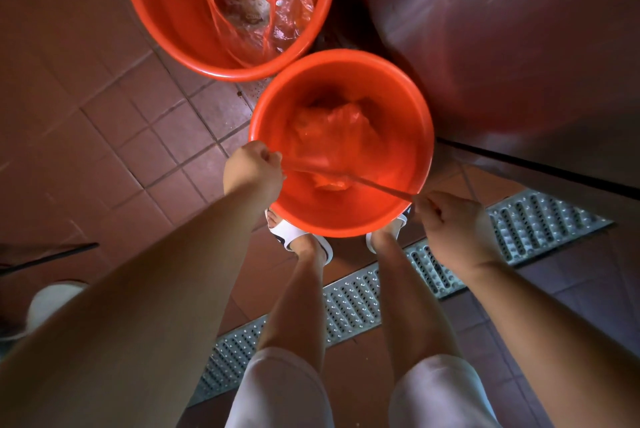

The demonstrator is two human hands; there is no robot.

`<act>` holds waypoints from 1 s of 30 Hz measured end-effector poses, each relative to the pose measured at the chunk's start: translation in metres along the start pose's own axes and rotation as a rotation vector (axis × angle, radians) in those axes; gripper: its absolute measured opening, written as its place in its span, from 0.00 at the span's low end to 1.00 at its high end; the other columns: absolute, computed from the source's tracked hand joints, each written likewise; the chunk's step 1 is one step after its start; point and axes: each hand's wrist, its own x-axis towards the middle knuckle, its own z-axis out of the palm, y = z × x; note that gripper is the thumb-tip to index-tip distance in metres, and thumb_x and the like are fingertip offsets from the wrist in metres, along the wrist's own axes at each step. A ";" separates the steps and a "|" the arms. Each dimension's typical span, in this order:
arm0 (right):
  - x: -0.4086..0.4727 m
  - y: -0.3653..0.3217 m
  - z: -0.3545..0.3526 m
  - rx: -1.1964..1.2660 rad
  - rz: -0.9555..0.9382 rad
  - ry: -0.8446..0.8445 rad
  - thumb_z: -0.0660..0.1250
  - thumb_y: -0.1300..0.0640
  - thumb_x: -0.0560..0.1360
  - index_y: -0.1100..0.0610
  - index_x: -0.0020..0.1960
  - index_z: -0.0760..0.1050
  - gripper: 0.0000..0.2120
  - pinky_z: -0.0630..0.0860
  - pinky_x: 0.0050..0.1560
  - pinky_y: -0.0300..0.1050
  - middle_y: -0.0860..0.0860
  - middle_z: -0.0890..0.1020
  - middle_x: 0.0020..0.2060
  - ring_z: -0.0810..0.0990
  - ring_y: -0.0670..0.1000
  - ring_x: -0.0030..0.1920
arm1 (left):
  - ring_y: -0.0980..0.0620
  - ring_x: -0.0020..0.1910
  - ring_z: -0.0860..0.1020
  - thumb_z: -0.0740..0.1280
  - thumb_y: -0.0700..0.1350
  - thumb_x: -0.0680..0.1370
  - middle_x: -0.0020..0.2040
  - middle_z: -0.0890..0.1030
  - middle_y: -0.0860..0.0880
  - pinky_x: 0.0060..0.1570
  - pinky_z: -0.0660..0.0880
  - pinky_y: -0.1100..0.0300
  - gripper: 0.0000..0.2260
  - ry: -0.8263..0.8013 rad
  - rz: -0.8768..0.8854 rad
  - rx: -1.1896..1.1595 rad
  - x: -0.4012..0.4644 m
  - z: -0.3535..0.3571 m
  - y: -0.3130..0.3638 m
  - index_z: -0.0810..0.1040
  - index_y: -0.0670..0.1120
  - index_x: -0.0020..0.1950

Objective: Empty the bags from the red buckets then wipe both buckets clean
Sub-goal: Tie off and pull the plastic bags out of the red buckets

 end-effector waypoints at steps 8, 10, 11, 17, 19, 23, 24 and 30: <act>-0.010 0.040 -0.005 0.064 0.215 0.025 0.63 0.43 0.81 0.49 0.40 0.81 0.16 0.78 0.35 0.46 0.47 0.79 0.26 0.80 0.52 0.30 | 0.43 0.45 0.86 0.65 0.47 0.80 0.42 0.87 0.46 0.50 0.84 0.48 0.08 0.110 -0.104 0.100 0.016 -0.046 -0.025 0.81 0.44 0.46; -0.006 0.039 -0.005 0.067 0.270 0.032 0.62 0.43 0.81 0.50 0.40 0.81 0.16 0.78 0.37 0.47 0.48 0.80 0.28 0.80 0.55 0.32 | 0.41 0.49 0.86 0.64 0.47 0.81 0.46 0.87 0.43 0.53 0.83 0.47 0.09 0.138 -0.131 0.112 0.015 -0.049 -0.028 0.81 0.43 0.50; -0.003 0.035 -0.003 0.055 0.284 0.046 0.62 0.44 0.81 0.51 0.40 0.81 0.17 0.77 0.36 0.47 0.49 0.81 0.29 0.80 0.57 0.33 | 0.41 0.50 0.85 0.64 0.47 0.81 0.47 0.88 0.43 0.53 0.82 0.47 0.09 0.151 -0.130 0.118 0.013 -0.049 -0.026 0.80 0.43 0.51; -0.014 -0.004 0.004 0.138 0.370 0.109 0.63 0.48 0.79 0.55 0.35 0.78 0.18 0.63 0.27 0.41 0.49 0.77 0.25 0.76 0.49 0.29 | 0.42 0.45 0.85 0.65 0.48 0.83 0.44 0.87 0.47 0.43 0.80 0.49 0.08 0.069 0.182 0.059 -0.052 -0.041 0.010 0.78 0.46 0.48; -0.020 -0.029 0.011 0.150 0.310 0.102 0.62 0.44 0.80 0.56 0.35 0.77 0.20 0.65 0.27 0.41 0.48 0.77 0.25 0.75 0.44 0.28 | 0.46 0.42 0.85 0.67 0.49 0.83 0.42 0.87 0.50 0.40 0.79 0.52 0.09 -0.043 0.325 0.031 -0.087 -0.029 0.019 0.76 0.47 0.46; -0.014 -0.080 0.027 0.219 0.188 0.144 0.63 0.44 0.81 0.57 0.35 0.71 0.22 0.62 0.32 0.49 0.47 0.73 0.24 0.70 0.50 0.29 | 0.48 0.42 0.84 0.69 0.48 0.82 0.40 0.85 0.51 0.40 0.76 0.53 0.05 -0.176 0.426 -0.012 -0.120 0.009 0.030 0.77 0.49 0.47; -0.007 -0.087 0.030 0.228 0.193 0.089 0.62 0.45 0.81 0.56 0.35 0.69 0.21 0.61 0.33 0.48 0.48 0.73 0.26 0.71 0.53 0.31 | 0.45 0.43 0.83 0.69 0.47 0.82 0.40 0.84 0.50 0.40 0.74 0.51 0.06 -0.213 0.414 -0.017 -0.120 0.017 0.033 0.76 0.49 0.46; 0.029 -0.096 0.020 0.109 0.203 -0.251 0.58 0.52 0.82 0.60 0.41 0.73 0.16 0.63 0.41 0.47 0.62 0.81 0.44 0.76 0.61 0.45 | 0.37 0.52 0.81 0.63 0.47 0.84 0.50 0.84 0.41 0.42 0.65 0.55 0.03 -0.298 0.242 0.141 -0.094 0.028 0.039 0.73 0.48 0.53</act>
